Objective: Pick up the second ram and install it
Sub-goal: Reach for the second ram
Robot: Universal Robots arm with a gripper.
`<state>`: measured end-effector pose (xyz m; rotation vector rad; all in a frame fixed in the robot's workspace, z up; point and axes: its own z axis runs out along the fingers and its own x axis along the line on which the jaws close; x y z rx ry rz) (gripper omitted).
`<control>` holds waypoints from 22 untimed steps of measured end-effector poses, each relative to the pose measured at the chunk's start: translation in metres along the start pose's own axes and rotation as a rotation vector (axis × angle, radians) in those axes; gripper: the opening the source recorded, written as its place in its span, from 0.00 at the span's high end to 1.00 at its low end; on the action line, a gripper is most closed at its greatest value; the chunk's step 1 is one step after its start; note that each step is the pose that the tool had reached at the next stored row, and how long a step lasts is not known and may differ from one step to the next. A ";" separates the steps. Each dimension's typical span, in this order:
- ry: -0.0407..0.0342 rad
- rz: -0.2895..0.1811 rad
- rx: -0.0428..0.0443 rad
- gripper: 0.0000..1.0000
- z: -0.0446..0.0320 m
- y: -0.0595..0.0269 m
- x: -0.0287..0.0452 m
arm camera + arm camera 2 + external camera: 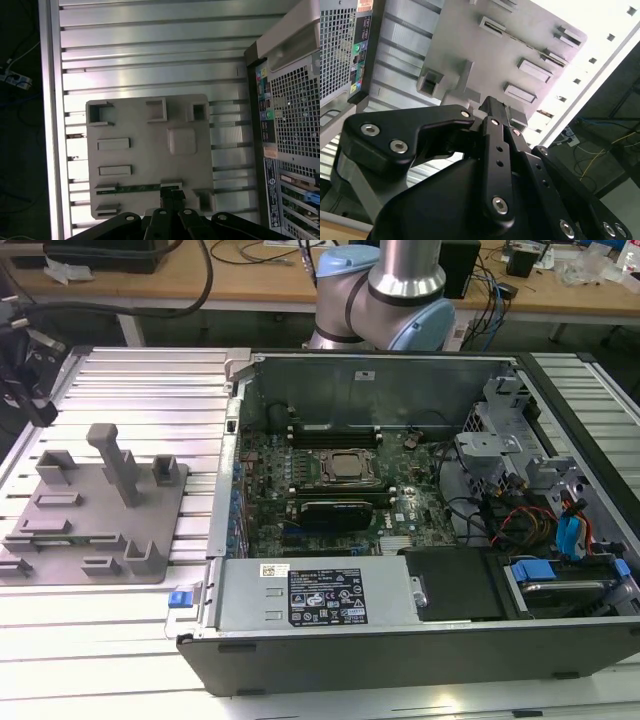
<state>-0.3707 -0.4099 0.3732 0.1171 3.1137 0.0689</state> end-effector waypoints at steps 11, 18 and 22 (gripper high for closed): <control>-0.0001 0.000 0.0000 0.92 0.0185 -0.0163 0.0114; 0.0000 0.000 0.0000 0.92 0.0281 -0.0242 0.0171; 0.0000 0.000 0.0000 0.92 0.0331 -0.0283 0.0206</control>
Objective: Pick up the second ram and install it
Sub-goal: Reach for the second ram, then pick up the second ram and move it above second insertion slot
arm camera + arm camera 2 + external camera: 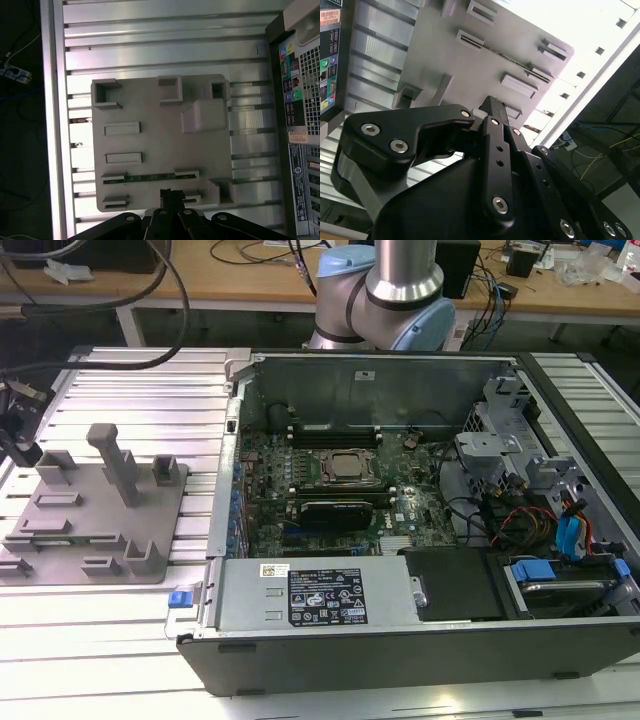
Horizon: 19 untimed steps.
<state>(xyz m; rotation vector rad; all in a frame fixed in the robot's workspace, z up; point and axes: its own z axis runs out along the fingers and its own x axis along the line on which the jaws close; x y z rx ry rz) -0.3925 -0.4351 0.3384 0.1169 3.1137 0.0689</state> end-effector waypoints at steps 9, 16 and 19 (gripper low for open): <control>0.0000 0.000 0.0000 0.92 0.0061 -0.0032 0.0029; 0.0001 0.000 0.0000 0.92 0.0063 -0.0032 0.0029; -0.0001 -0.001 -0.0002 0.92 0.0065 -0.0031 0.0028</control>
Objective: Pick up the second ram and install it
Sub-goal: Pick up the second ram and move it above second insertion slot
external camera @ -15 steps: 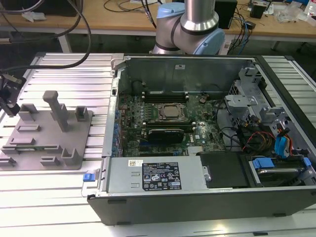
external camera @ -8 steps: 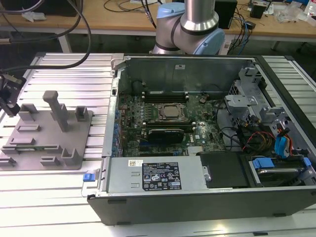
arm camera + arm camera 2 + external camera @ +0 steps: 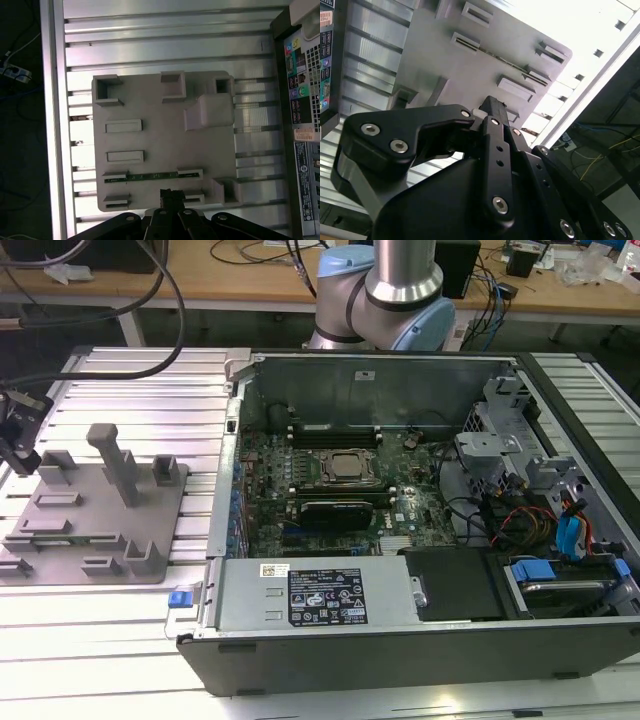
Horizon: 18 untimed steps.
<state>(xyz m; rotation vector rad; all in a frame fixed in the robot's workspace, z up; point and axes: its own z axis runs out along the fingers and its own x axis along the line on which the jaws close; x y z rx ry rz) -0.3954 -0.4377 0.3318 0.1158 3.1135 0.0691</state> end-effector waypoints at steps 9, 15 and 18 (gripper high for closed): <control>0.0152 -0.333 -0.0076 0.92 0.0020 -0.0001 0.0000; 0.0241 -0.529 -0.0122 0.92 0.0040 -0.0002 0.0000; 0.0293 -0.646 -0.0150 0.92 0.0053 -0.0003 0.0001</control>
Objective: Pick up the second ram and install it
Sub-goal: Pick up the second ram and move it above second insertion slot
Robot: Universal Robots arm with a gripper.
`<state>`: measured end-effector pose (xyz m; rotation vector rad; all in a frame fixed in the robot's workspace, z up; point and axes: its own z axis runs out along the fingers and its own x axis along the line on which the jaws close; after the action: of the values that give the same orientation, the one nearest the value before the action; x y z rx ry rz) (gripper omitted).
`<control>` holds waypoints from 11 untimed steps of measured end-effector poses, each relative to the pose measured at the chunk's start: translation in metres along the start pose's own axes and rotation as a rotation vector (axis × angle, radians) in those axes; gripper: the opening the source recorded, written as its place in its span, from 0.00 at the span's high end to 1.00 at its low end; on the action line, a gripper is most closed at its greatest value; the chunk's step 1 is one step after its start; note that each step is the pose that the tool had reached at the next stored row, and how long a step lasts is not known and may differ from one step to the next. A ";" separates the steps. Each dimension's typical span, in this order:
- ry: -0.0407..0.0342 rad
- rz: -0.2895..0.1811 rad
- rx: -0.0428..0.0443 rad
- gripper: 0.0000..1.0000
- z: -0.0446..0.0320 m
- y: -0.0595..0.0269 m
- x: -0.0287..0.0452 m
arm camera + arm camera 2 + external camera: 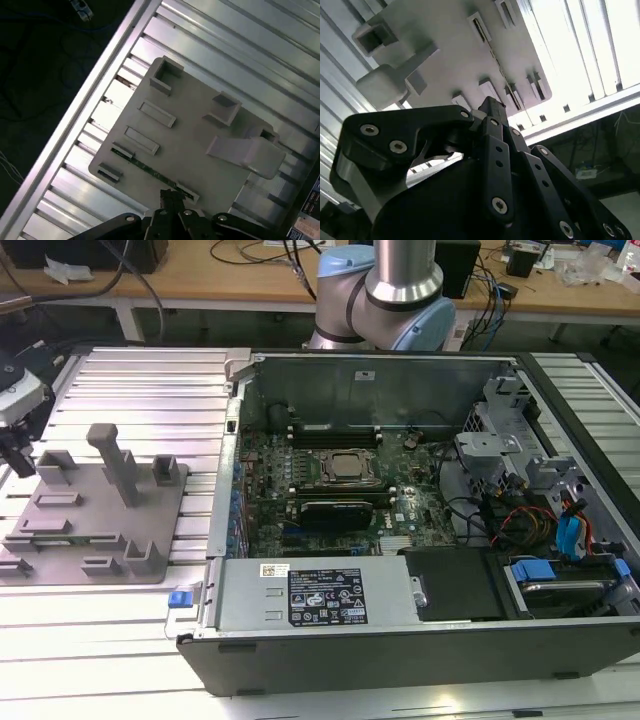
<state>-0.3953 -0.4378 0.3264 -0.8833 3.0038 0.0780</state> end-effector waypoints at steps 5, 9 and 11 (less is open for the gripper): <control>0.0081 -0.179 -0.0041 0.92 0.0021 -0.0001 0.0001; 0.0121 -0.266 -0.0062 0.92 0.0032 -0.0002 0.0001; 0.0149 -0.331 -0.0077 0.92 0.0040 -0.0002 0.0001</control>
<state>-0.3953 -0.4378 0.3224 -1.3710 2.8241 0.0796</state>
